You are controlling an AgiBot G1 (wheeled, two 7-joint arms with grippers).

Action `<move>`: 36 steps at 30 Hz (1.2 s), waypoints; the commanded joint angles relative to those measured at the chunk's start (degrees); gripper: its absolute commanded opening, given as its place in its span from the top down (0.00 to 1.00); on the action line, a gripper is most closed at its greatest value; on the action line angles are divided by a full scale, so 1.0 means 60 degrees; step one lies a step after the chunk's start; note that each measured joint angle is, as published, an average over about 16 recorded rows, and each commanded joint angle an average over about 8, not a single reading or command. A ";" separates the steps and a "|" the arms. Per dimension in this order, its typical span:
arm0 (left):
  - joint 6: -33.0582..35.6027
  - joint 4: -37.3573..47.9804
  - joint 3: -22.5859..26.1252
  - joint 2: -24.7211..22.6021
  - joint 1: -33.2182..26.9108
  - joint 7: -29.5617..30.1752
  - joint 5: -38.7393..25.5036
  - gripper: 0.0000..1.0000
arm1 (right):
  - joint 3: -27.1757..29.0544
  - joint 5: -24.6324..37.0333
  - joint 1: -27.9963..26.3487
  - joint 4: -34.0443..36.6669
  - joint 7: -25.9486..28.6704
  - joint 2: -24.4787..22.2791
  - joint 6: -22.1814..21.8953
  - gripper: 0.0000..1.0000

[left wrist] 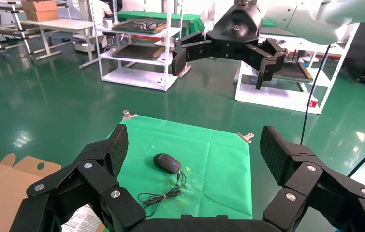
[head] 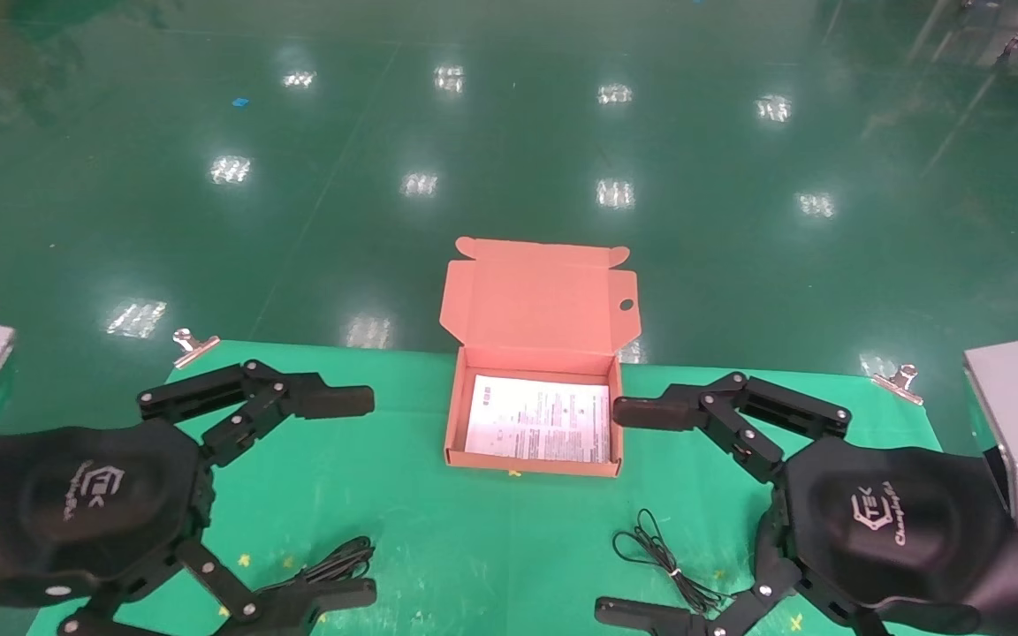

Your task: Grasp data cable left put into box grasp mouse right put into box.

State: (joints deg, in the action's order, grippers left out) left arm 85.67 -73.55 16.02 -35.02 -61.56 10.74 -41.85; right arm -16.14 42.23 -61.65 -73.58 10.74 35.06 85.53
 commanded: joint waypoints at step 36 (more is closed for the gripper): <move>0.0343 -0.0228 0.1838 -0.0243 -0.1686 0.0269 -0.4201 0.00 | -0.1464 0.4010 -0.2177 -0.0556 -0.0944 -0.0197 0.0607 0.00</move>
State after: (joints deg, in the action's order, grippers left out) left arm 87.40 -75.06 26.88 -36.62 -71.44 12.29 -66.91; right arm -25.51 66.51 -74.55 -76.87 4.81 34.07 88.87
